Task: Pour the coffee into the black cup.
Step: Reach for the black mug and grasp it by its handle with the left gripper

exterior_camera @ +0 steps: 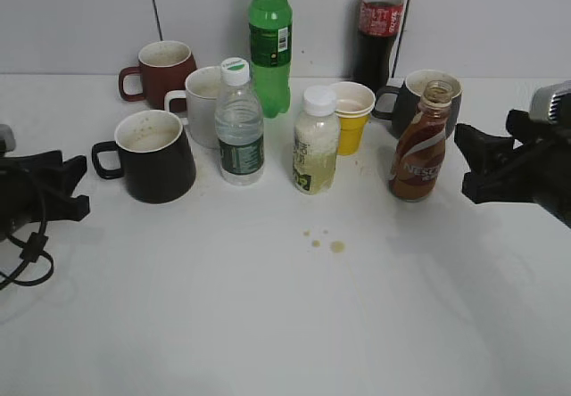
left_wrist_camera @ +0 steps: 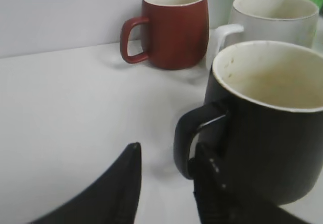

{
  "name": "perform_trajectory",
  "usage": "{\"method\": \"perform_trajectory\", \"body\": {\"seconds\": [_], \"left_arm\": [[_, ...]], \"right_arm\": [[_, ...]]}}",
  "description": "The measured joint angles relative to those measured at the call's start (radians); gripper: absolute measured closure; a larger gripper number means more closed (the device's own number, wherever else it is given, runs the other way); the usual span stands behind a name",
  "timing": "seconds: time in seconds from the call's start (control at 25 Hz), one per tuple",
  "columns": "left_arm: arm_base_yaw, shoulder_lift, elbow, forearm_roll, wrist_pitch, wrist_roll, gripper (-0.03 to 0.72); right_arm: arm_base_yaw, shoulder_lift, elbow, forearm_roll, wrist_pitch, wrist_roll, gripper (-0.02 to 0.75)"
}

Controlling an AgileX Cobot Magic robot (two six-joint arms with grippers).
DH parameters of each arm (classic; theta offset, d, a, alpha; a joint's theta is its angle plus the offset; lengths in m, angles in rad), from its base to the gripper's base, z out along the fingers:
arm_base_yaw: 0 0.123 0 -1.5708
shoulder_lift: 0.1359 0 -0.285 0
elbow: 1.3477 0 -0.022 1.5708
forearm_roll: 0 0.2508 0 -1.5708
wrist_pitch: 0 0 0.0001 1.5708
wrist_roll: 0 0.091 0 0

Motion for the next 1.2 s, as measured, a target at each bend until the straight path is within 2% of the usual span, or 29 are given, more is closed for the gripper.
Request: {"method": "perform_trajectory", "body": {"seconds": [0.36, 1.2], "left_arm": [[0.000, 0.094, -0.119, 0.067, -0.001, 0.003, 0.387], [0.000, 0.267, -0.365, 0.061, 0.025, 0.004, 0.386]], "right_arm": [[0.000, 0.108, 0.000, 0.000, -0.214, 0.001, 0.256], [0.000, 0.126, 0.000, 0.000, -0.232, 0.001, 0.257]]}}
